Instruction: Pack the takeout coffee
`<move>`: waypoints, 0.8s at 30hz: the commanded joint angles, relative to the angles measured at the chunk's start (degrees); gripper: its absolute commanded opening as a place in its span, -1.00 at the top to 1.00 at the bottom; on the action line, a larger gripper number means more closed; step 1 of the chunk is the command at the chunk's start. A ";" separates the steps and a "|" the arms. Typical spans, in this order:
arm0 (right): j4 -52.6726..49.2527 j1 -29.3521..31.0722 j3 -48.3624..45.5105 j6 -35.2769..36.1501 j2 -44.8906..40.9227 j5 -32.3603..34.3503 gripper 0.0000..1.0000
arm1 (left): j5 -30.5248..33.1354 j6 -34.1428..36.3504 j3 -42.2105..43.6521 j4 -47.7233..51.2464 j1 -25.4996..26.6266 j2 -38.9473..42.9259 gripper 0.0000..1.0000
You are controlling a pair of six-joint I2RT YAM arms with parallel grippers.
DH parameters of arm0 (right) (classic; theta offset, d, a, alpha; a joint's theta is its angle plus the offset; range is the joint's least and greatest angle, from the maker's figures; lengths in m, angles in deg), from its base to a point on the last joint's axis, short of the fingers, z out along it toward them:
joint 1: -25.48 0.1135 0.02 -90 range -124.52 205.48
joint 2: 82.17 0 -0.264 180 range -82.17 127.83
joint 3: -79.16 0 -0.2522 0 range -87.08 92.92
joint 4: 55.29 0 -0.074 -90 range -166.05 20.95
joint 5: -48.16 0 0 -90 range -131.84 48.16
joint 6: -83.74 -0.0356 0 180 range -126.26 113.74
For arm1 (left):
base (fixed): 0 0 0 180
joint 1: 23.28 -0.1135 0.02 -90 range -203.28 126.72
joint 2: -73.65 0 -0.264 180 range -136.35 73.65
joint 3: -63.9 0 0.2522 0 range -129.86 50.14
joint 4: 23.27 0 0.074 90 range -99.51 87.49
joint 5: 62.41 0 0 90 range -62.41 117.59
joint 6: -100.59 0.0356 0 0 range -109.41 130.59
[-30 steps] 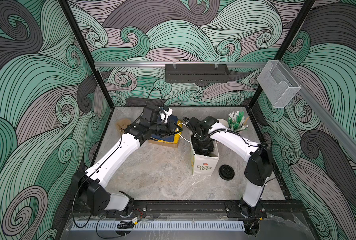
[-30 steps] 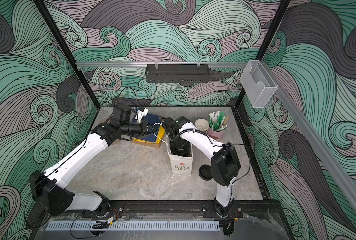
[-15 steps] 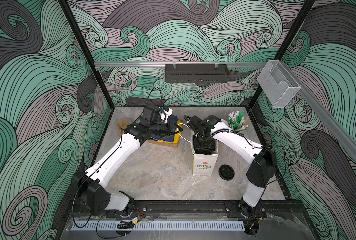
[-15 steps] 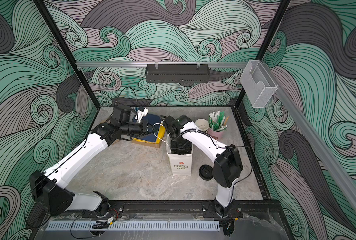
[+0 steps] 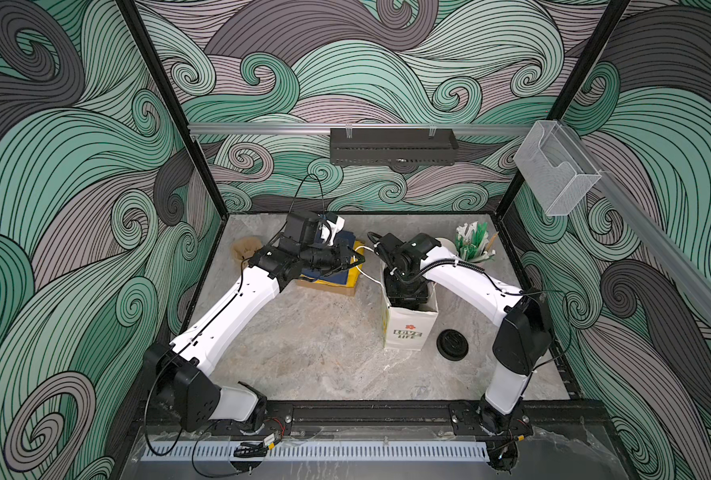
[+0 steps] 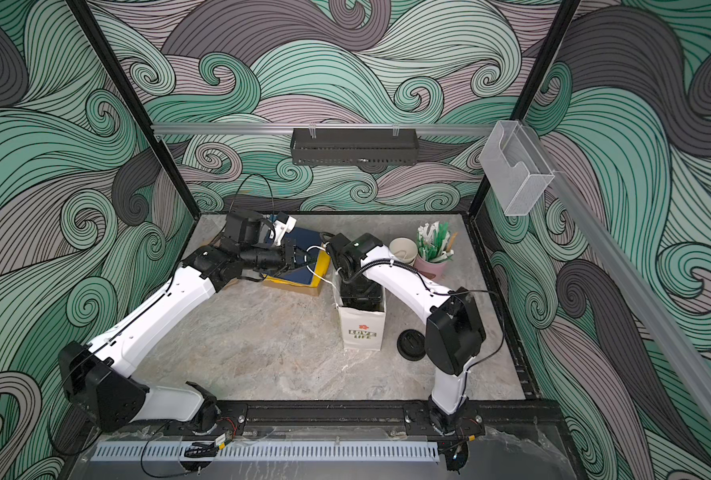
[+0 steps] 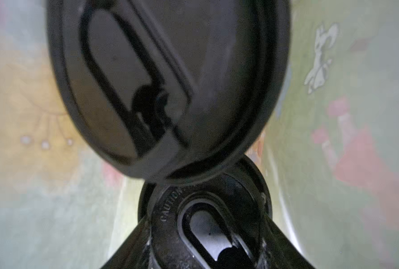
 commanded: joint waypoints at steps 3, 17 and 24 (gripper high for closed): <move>0.92 -0.30 -1.79 -0.38 0.50 0.32 -0.09 | 0.85 -0.09 -0.32 0.29 0.27 1.32 1.00; 2.83 -0.59 -2.76 -0.90 -0.84 -0.27 -0.08 | 0.91 -0.02 -0.85 0.16 0.29 0.93 1.00; 5.27 -0.78 -6.25 -0.94 0.23 -0.73 -0.08 | 0.92 0.07 -1.01 0.23 0.27 0.92 1.00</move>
